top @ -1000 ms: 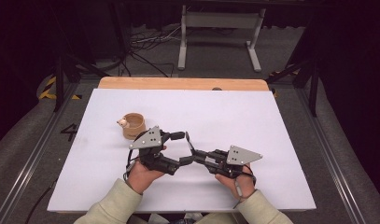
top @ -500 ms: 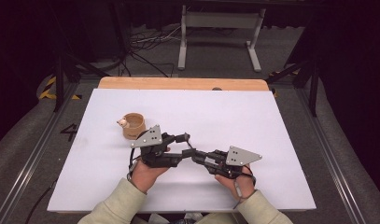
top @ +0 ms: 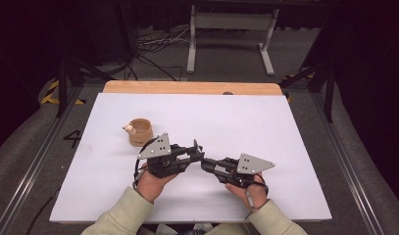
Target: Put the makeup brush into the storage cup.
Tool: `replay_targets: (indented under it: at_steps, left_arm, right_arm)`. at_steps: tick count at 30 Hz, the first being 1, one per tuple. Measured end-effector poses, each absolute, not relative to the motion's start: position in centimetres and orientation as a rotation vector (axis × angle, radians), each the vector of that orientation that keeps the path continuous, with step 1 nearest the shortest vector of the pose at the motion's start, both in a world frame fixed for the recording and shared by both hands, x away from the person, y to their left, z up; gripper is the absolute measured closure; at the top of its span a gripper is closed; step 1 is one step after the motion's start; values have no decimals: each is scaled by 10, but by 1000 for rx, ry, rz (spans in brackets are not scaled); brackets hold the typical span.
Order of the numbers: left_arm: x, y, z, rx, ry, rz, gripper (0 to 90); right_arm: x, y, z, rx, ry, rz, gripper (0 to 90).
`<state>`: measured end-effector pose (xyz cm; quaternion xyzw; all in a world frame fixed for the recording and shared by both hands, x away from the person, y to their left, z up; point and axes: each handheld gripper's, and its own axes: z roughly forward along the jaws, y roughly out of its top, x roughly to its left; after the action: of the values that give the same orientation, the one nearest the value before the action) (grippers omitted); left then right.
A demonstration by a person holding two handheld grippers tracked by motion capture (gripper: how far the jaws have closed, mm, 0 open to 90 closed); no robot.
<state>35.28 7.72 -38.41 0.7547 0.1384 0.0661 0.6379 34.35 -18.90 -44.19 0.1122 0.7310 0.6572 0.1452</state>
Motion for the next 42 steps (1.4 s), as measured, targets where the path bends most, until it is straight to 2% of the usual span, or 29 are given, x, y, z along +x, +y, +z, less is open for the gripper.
replay_targets:
  at_steps: [5,8,9,16,18,29,35,42]
  left_arm:
    - [352,78,-382,1732,300,159,755]
    - [352,80,-379,1722,306,166,756]
    - [352,80,-379,1722,306,166,756]
    - [353,87,-370,1724,325,203,756]
    - [354,89,-368,1727,339,212,756]
    - [356,109,-363,1708,368,277,756]
    - [357,121,-361,1699,387,312,756]
    - [361,134,-355,1706,422,371,757]
  right_arm:
    - [343,-189,-438,310,2118,1865,787]
    - [344,-189,-433,332,2141,1845,647]
    - [344,-189,-433,332,2141,1845,647]
    - [347,-195,-428,410,2097,1814,323]
    - [347,-198,-426,432,2078,1800,269]
    - [346,-212,-419,501,2122,1747,219]
    - [345,-219,-416,531,2076,1730,82]
    - [343,-228,-414,513,2076,1733,12]
